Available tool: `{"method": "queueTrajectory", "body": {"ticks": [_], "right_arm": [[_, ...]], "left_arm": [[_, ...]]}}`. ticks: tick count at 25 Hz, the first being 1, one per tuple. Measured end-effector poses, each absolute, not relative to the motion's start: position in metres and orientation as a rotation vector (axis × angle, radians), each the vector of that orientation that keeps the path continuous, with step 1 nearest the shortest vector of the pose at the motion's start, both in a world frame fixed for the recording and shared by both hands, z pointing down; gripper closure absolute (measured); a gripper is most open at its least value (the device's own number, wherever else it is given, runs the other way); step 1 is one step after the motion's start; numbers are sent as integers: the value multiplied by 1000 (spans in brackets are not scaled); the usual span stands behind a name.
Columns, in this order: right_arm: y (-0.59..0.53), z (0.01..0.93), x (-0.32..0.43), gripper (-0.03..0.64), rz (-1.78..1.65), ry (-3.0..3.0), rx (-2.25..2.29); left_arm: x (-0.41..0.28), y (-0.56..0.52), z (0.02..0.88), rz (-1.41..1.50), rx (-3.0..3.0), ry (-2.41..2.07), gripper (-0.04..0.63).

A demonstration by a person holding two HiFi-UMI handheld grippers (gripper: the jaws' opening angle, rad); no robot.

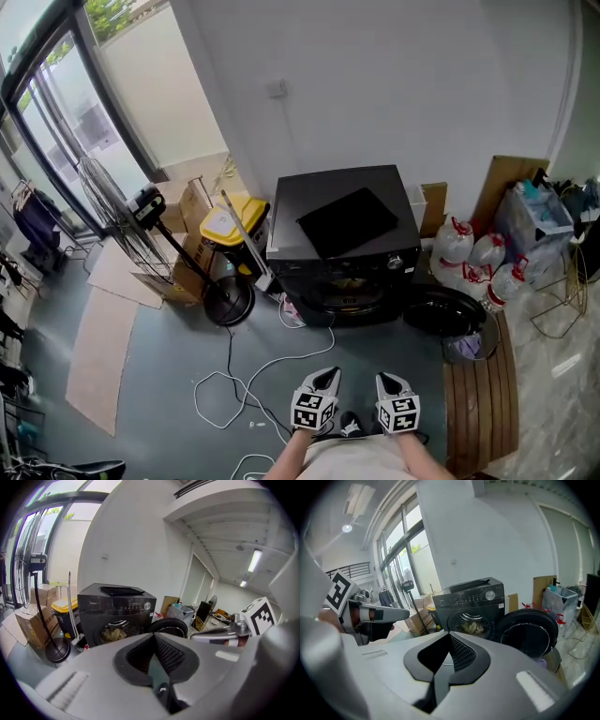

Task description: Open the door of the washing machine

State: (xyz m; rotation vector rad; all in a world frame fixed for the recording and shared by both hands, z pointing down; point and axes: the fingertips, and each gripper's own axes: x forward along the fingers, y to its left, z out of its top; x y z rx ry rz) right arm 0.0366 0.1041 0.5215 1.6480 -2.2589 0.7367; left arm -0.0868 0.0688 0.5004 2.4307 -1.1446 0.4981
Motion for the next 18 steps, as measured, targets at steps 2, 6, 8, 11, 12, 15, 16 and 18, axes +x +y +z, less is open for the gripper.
{"method": "queueTrajectory", "body": {"ticks": [2,6,8,11,12,15,16,18], "right_arm": [[102,520,37,615,741,-2261,1653],[96,517,37,615,753,-2261,1669],[92,518,37,615,762,-2258,1674],[87,519,34,615,768,-2263,1665],[85,519,32,615,768,-2266,1658],[82,519,25,615,763,-2275,1634],[81,519,23,615,762,-2276,1628],[79,519,22,615,762,-2275,1623]], "left_arm": [[-85,67,501,505,2441,-1131,537],[-86,64,500,496,2443,-1120,537],[-89,62,500,493,2445,-1121,537],[-96,59,500,491,2436,-1136,537],[-100,58,499,487,2430,-1145,537],[-108,56,499,466,2412,-1170,537],[-110,56,499,460,2408,-1175,537],[-111,55,499,450,2403,-1179,537]]}}
